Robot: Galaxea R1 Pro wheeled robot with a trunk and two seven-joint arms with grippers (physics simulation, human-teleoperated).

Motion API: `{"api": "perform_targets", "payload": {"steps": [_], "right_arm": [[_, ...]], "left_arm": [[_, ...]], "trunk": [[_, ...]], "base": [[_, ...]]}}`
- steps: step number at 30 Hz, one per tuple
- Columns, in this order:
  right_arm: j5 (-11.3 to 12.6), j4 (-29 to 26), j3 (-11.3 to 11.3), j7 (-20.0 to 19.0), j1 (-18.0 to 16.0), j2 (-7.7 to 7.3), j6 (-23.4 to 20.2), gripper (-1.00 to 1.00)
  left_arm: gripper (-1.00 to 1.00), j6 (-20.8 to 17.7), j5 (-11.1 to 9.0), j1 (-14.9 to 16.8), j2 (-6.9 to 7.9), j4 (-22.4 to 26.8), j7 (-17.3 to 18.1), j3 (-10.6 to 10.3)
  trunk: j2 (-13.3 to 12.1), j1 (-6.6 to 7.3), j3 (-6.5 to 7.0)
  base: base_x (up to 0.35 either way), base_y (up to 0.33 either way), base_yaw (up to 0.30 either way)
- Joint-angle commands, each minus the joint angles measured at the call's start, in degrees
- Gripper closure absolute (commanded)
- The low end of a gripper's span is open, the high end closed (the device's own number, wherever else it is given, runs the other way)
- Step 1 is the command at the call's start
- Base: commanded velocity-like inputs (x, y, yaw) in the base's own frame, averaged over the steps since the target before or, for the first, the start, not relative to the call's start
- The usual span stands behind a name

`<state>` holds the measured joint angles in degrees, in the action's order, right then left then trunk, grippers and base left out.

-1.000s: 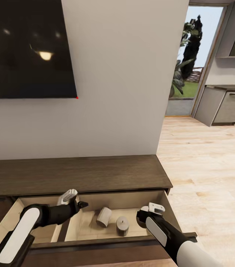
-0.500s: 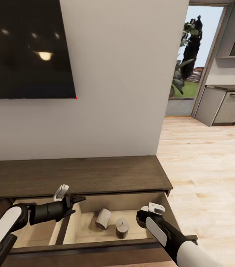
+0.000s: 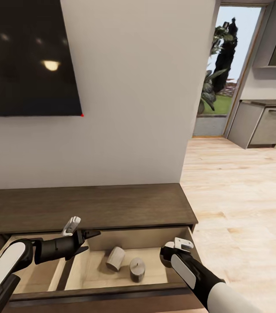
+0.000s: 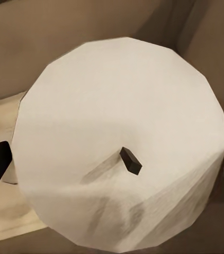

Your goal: Place each of the two pumpkins and all three candles from the living room inside a cabinet in the living room (use any cabinet), then make sure every cabinet is closed, and position the cauldron so it is next to a table in the living room.

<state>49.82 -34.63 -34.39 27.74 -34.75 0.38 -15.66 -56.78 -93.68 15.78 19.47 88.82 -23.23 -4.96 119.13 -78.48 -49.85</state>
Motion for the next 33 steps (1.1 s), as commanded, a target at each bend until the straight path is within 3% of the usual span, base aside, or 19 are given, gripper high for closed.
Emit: {"api": "perform_targets", "payload": {"steps": [1, 7, 26, 33], "right_arm": [[0.2, -0.1, -0.3, 0.5, -0.1, -0.04, -0.2, 1.00], [0.2, -0.1, -0.3, 0.4, -0.1, -0.03, -0.3, 1.00], [0.3, -0.1, -0.2, 0.2, -0.1, -0.03, -1.0, 1.00], [0.2, -0.2, -0.3, 0.2, -0.1, -0.03, -1.0, 1.00]], "left_arm": [[-1.00, 0.0, -0.6, 0.0, 0.04, 0.0, -0.6, -0.1], [-1.00, 0.0, -0.8, 0.0, 0.04, 0.0, -0.5, -0.1], [-1.00, 0.0, -1.0, 0.0, 0.03, -0.1, -0.5, 0.0], [-1.00, 0.0, -1.0, 0.0, 0.04, -0.1, -0.5, 0.0]], "trunk": [[0.0, 0.00, -0.05], [0.0, 0.00, -0.05], [7.6, -4.17, -3.47], [7.6, -4.17, -3.47]], "base": [[0.142, -0.005, 0.000], [0.041, -0.001, 0.000], [0.000, 0.000, 0.000], [0.000, 0.000, 0.020]]}}
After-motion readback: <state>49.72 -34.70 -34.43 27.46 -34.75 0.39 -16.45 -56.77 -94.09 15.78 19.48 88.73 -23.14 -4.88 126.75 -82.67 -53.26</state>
